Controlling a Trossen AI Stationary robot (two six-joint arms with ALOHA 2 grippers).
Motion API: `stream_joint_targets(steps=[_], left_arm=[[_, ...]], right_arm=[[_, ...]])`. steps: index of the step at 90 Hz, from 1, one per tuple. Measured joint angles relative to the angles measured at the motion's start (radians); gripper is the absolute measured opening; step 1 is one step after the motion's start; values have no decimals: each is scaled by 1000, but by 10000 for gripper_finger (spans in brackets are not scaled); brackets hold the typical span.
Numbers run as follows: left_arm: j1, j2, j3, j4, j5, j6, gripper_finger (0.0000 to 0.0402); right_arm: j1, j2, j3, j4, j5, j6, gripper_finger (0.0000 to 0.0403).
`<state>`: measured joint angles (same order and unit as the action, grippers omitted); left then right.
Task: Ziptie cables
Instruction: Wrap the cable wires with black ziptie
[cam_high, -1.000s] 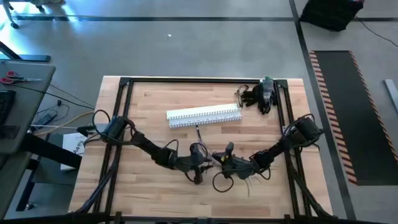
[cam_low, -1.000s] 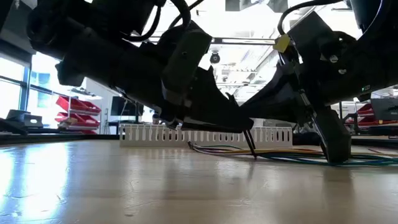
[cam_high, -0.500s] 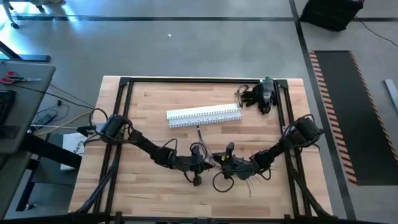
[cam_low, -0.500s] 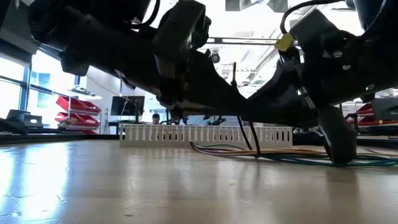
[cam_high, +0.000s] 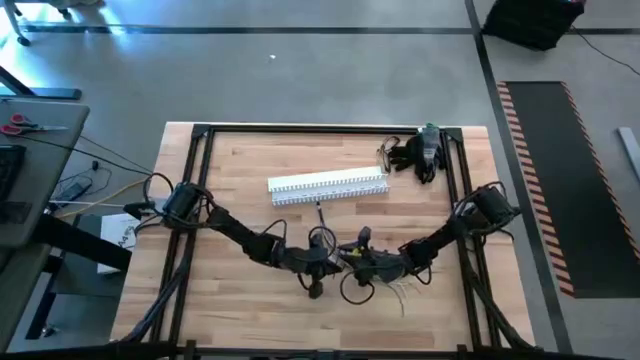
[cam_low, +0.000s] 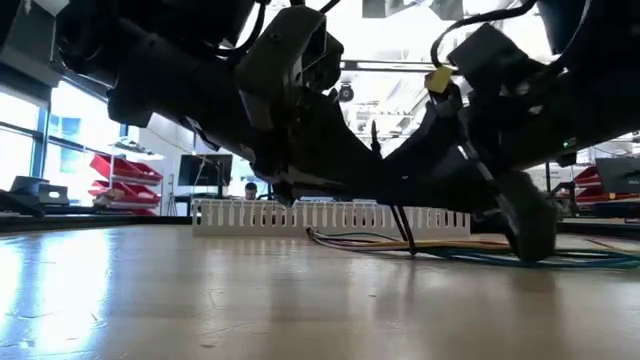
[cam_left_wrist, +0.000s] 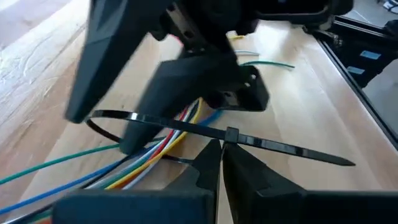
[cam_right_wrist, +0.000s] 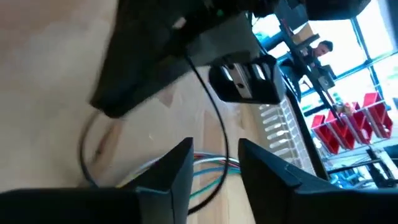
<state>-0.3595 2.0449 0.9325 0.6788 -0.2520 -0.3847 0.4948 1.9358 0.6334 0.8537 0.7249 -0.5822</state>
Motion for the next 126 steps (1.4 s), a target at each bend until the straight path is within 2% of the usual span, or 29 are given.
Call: stream_joint_targets(steps=[15, 20, 99, 126], left_arm=[[0, 0, 0, -2, 4, -9, 0], [0, 0, 0, -2, 9, -23, 0], [20, 0, 0, 0, 71, -86, 0], [21, 0, 0, -1, 152, -137, 0]], right_arm=[[1, 0, 0, 4, -2, -50, 17], [3, 0, 1, 7, -2, -71, 6], [49, -1, 1, 48, 4, -586, 0], [54, -1, 1, 119, 44, -564, 1]])
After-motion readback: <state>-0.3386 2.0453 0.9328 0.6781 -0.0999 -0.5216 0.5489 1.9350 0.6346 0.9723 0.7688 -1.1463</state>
